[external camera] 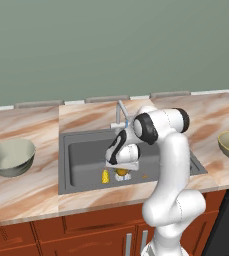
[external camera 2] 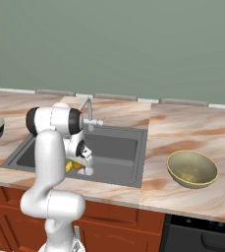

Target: Pick the oranges from the sink and place them in one bowl. Place the corn in the other bowl. Then turn off the sink faucet.

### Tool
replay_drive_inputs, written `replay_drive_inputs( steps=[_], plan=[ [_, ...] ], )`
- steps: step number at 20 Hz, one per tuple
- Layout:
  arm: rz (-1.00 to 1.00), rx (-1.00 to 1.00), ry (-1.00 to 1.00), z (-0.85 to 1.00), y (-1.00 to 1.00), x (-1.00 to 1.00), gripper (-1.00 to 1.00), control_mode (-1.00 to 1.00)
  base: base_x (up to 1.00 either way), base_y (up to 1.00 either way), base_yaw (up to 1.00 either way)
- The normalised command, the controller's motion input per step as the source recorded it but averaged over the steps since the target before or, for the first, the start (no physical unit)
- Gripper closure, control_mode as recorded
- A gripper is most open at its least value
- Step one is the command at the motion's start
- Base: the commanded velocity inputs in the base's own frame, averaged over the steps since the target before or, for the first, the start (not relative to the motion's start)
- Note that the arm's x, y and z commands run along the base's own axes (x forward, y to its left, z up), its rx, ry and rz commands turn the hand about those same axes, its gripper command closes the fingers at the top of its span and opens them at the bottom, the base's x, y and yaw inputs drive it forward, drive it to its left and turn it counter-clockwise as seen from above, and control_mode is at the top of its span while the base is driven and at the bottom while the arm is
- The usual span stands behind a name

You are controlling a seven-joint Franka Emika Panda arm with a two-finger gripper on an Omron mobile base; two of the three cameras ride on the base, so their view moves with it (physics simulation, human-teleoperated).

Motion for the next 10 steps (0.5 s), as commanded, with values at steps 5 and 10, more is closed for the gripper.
replay_drive_inputs(
  steps=[5, 10],
  plan=[
    [0.0, 0.0, -0.04, 0.42, -0.18, 0.0, 1.0, -1.0, 0.0, 0.0, 0.0],
    [0.0, 0.0, -0.04, 0.46, -0.13, 0.0, 1.0, -1.0, 0.0, 0.0, 0.0]
  ],
)
